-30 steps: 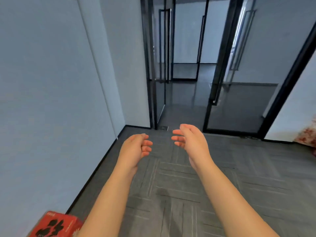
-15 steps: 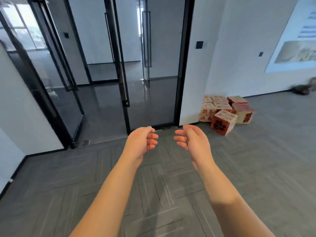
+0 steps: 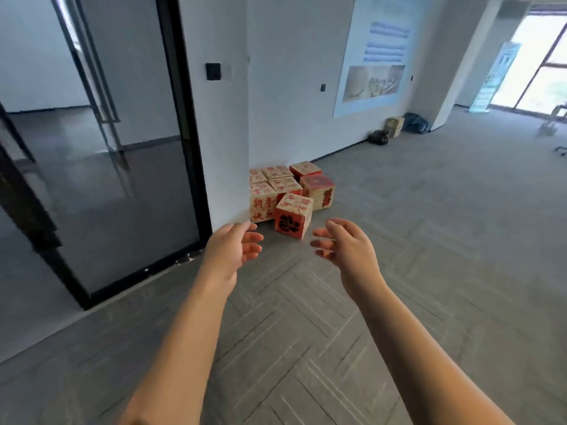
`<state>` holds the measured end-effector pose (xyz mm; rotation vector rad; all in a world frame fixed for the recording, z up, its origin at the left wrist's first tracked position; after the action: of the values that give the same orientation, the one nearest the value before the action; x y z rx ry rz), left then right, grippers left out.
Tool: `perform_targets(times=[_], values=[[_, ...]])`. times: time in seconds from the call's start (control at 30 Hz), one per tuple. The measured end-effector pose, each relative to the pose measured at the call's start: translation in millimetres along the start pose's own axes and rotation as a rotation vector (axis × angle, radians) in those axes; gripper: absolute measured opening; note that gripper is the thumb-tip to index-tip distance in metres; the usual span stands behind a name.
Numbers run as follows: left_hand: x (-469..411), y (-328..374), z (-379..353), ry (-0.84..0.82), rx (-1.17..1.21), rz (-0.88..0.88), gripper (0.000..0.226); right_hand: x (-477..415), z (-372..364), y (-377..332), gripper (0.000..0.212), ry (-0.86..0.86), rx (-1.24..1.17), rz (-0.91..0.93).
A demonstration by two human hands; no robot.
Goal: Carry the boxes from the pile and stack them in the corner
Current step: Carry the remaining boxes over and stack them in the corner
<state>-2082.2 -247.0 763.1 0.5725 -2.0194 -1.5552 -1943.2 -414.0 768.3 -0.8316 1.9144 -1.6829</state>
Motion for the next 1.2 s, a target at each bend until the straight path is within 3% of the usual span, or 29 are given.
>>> perform_targets(times=[0.2, 0.33, 0.7, 1.2], values=[[-138.9, 7.8, -68.9, -0.191, -0.025, 0.038, 0.021, -99.5, 61.0, -16.6, 0.011, 0.182, 0.005, 0.001], [-221.4, -0.2, -103.8, -0.234, -0.042, 0.071, 0.023, -168.3, 107.5, -11.5, 0.014, 0.244, -0.014, -0.013], [-445.8, 15.5, -161.1, -0.111, -0.136, 0.082, 0.029, -406.9, 201.8, -22.4, 0.015, 0.189, -0.172, -0.022], [-762.4, 51.7, -117.5, -0.04, -0.001, 0.067, 0.03, -743.1, 190.5, -30.9, 0.02, 0.068, -0.03, -0.068]])
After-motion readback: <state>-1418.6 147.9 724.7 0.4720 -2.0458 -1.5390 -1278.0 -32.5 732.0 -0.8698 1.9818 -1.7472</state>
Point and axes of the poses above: each hand's wrist, its own x-axis away from the middle knuckle, its own z-axis out of the back of the hand, y = z × x, the point moved 4 cm from there along -x, towards the middle knuckle, and after that the axes turned 14 degrees about -y, right-handed, at the moved point
